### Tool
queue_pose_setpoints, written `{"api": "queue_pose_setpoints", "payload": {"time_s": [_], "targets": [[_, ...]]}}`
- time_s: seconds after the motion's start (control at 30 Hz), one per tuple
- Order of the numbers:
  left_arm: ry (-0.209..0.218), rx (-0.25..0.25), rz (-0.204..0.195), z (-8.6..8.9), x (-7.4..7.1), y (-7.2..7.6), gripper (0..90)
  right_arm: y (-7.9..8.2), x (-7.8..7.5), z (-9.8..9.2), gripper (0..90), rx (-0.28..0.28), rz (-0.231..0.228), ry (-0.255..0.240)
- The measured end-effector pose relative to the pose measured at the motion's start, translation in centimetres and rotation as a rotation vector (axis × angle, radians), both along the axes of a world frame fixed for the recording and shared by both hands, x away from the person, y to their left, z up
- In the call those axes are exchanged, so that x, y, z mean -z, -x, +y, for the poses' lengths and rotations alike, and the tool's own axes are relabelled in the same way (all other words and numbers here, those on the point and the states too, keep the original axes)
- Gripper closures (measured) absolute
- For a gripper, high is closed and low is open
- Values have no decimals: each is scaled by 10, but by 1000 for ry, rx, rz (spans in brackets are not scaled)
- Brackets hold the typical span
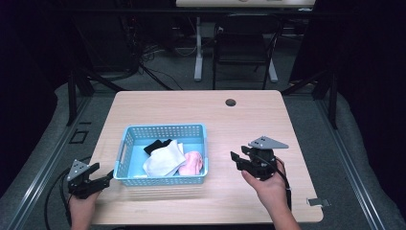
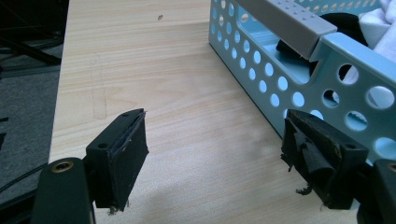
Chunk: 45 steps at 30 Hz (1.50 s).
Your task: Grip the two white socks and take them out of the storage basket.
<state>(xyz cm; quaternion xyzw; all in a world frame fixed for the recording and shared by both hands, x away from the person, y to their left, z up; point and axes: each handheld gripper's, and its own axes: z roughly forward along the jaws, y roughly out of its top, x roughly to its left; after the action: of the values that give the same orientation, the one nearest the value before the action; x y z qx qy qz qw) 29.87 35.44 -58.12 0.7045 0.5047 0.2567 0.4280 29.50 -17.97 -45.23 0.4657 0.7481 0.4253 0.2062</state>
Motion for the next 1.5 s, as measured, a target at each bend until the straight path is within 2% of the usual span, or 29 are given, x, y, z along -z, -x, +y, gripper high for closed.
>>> {"api": "queue_pose_setpoints", "payload": {"time_s": [0.57,0.8,1.1,1.17,1.37,1.4,1.5], "targets": [[2,1,0,0,0,0,223,-17,-9,32,527,-104,44,20],[2,1,-1,1,0,0,223,-30,-9,55,527,-157,74,48],[4,1,-2,1,0,0,223,-44,-10,80,533,-191,87,57],[6,1,-4,1,0,0,223,-50,-9,88,540,-193,95,66],[7,2,-5,1,0,0,223,-60,-6,102,560,-202,130,57],[5,3,-2,1,-1,0,222,-64,-2,108,570,-207,147,43],[8,2,-5,1,0,0,222,-67,1,113,591,-216,166,53]]}}
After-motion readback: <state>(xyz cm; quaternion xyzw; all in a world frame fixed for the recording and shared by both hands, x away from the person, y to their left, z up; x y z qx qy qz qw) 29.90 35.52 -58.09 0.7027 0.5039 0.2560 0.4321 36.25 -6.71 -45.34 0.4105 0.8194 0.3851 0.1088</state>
